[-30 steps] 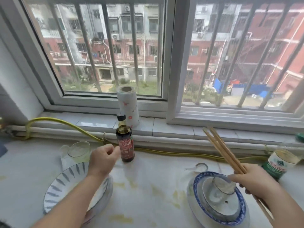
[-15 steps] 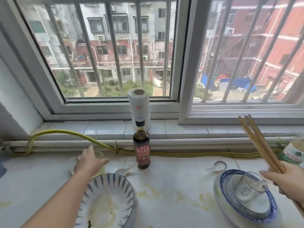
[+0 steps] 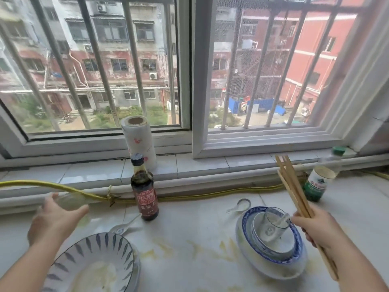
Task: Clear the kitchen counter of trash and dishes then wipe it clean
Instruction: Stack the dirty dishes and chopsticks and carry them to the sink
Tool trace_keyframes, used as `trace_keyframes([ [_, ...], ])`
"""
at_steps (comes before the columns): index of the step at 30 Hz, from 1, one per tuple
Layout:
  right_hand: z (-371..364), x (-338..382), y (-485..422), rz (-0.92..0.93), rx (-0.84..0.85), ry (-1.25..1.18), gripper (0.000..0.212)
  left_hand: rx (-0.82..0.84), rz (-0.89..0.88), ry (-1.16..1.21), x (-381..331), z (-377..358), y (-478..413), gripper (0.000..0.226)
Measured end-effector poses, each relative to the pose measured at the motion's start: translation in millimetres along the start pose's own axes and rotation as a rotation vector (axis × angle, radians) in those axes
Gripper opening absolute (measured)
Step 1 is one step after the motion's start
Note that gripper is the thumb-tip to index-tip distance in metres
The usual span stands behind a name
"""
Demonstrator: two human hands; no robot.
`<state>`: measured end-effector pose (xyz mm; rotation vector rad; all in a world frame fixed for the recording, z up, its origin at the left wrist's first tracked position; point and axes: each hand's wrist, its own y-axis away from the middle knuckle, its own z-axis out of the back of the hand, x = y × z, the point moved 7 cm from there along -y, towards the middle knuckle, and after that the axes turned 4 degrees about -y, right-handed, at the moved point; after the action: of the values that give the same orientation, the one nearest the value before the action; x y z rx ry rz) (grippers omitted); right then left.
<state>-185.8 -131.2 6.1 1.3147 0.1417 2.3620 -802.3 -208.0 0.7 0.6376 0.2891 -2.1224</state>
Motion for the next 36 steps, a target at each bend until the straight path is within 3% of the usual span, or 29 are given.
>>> trace_keyframes([
  [5, -11.7, -12.2, -12.5, -0.007, 0.02, -0.029, 0.01, -0.002, -0.179, 0.133, -40.0, 24.7, 69.0, 0.077],
  [14, -20.9, -9.2, -18.7, -0.007, 0.149, -0.013, 0.008, 0.393, -0.609, 0.213, -160.7, -51.1, 231.7, 0.077],
  [22, 69.1, 45.5, -12.6, 0.239, 0.003, -0.148, 0.005, 0.494, -0.829, 0.159, -255.5, -130.4, 322.1, 0.088],
  [28, 94.1, 70.8, 3.5, 0.289, 0.114, -0.234, 0.009, 0.627, -0.807, 0.135, -288.0, -187.8, 360.1, 0.097],
  [36, 43.2, 47.3, -5.7, 0.22, 0.328, -0.038, 0.008, 0.67, -0.677, 0.111, -280.3, -215.4, 356.6, 0.119],
])
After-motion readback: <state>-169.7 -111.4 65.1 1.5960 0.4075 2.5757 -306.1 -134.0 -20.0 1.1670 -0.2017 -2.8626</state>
